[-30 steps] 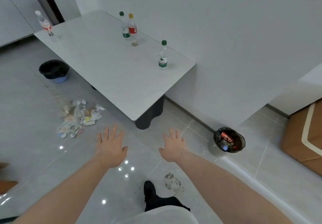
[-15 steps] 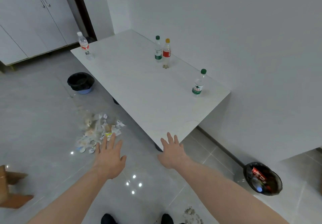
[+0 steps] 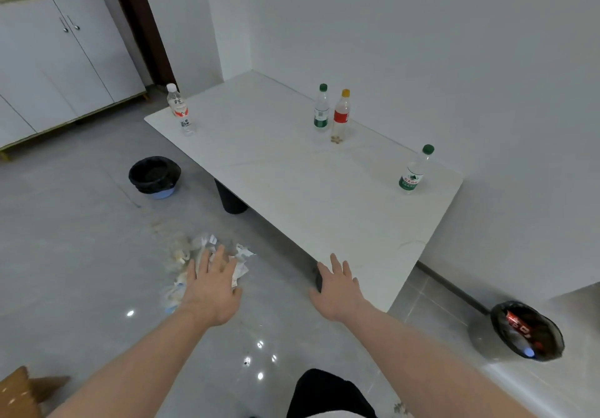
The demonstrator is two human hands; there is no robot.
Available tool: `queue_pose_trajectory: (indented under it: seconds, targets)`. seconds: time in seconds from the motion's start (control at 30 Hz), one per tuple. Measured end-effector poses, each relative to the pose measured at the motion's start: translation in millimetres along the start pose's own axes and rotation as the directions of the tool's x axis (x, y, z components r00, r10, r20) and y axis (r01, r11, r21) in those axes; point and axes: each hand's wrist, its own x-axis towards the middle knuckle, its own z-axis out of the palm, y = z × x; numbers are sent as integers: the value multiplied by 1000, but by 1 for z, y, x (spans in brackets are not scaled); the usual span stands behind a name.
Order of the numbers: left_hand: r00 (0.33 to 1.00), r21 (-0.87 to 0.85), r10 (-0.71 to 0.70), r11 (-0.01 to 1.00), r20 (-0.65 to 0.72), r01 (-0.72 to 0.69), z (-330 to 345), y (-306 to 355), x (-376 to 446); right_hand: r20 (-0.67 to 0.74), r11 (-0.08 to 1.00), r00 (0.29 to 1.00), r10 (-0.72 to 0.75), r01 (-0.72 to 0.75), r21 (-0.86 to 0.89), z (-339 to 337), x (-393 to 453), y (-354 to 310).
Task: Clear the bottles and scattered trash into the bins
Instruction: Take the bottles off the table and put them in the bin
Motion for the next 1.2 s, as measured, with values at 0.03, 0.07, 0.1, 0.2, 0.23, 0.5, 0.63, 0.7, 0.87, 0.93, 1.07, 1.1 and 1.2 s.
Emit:
queue_pose_trajectory:
  seconds: [0.03,0.07,0.1,0.2,0.23,0.5,0.63,0.7,0.87,0.93,1.07,1.1,1.2]
  targets:
    - [1000,1,8,1000,-2,-8,-2,-9,7,-2,1000,1000,8,-8,4,0,5,-5]
    - [1000,0,18,1000,-4,-18,-5,-17,14,-2,1000,1000,18,-18,7,-1,11,-10]
    - [1000,-6,27,1000,-3,-27,-8,-24,23,1,999,1000,31,-31,12,-3,17,-14]
    - [1000,-39,20,999,6,-20,-12,-45,47,6,998,998,57,-57,13,-6,41,-30]
    - [1000,-42,12,999,7,-11,-12,-52,55,3,999,999,52,-52,10,-7,51,-37]
    - [993,-89,-118,989,16,119,-36,-132,99,69,1000,997,-25,25,7,-13,140,-114]
    - [981,-108,-187,976,50,192,-51,-178,128,83,995,992,-96,97,-5,-29,171,-162]
    - [980,-125,-196,972,28,198,-57,-195,146,58,992,991,-124,124,-8,-36,186,-181]
    - [987,-119,-159,980,0,157,-81,-237,205,24,997,997,-73,73,26,-48,221,-218]
    - [993,-96,-115,989,-8,113,-95,-251,230,4,998,1000,-30,29,48,-53,233,-231]
    - [999,-50,-26,998,-37,24,-121,-282,276,-15,994,998,64,-63,86,-60,248,-254]
    - [999,-44,-2,999,-42,0,-129,-292,293,-26,990,995,92,-89,114,-61,253,-262]
    - [996,-29,49,998,-69,-51,-155,-315,340,-70,971,984,161,-146,187,-65,262,-281]
